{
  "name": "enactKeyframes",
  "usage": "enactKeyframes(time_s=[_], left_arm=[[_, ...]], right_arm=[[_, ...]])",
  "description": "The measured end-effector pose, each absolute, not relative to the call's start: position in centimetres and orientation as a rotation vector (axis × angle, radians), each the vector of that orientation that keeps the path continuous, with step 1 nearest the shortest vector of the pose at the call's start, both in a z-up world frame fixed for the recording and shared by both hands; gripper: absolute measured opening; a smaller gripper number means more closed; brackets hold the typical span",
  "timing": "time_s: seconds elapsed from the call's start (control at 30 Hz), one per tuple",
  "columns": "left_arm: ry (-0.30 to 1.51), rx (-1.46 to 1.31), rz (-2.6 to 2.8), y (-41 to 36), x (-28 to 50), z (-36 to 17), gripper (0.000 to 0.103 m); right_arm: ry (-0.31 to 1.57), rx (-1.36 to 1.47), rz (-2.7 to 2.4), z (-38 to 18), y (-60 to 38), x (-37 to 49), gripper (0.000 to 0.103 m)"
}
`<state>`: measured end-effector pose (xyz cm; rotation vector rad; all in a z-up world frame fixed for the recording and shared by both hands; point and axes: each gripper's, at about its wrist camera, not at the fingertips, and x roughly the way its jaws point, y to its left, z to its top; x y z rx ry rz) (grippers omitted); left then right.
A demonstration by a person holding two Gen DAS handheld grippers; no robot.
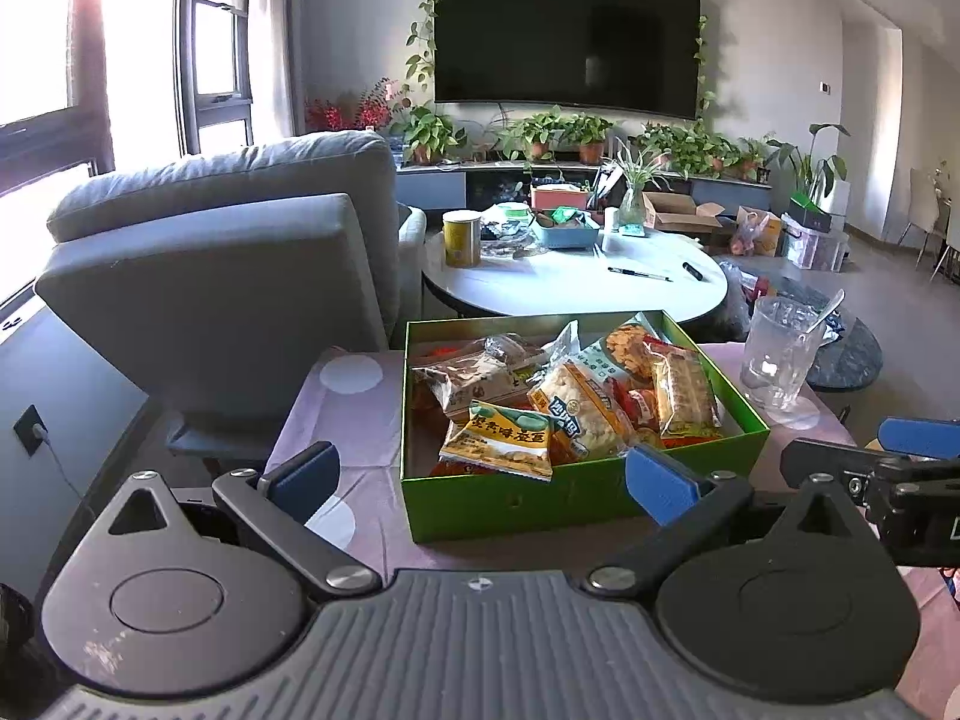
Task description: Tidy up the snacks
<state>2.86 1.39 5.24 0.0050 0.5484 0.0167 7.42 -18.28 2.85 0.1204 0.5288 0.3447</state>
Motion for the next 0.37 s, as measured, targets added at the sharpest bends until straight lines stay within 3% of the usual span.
enactKeyframes(time_s=[0.37], left_arm=[[0.569,0.013,0.019,1.14,2.97,4.65,0.102]], right_arm=[[0.543,0.123,0.336,2.18,-18.12,7.48,0.080]])
